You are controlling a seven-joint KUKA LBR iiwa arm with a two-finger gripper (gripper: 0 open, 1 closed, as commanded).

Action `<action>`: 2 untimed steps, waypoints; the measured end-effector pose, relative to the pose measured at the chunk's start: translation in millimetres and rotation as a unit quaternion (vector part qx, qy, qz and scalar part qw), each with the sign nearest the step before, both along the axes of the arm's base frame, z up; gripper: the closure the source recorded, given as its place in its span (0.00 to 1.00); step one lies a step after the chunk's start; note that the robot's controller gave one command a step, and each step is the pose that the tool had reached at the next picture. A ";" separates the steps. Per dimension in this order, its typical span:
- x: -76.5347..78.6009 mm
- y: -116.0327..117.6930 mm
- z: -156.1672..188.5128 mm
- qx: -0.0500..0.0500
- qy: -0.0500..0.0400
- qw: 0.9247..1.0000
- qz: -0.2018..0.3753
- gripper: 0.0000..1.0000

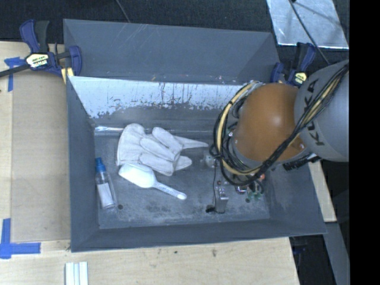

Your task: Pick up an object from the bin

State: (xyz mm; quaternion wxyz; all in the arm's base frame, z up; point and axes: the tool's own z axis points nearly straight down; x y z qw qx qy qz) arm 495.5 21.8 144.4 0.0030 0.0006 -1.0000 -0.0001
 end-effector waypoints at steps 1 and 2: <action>2.0 -0.1 4.2 0.000 -0.004 1.000 0.000 0.00; 37.5 48.9 -42.0 0.000 -0.008 0.999 0.042 0.00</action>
Offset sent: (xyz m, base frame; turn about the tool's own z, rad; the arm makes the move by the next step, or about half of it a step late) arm 0.0522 0.0768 -0.0708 -0.1301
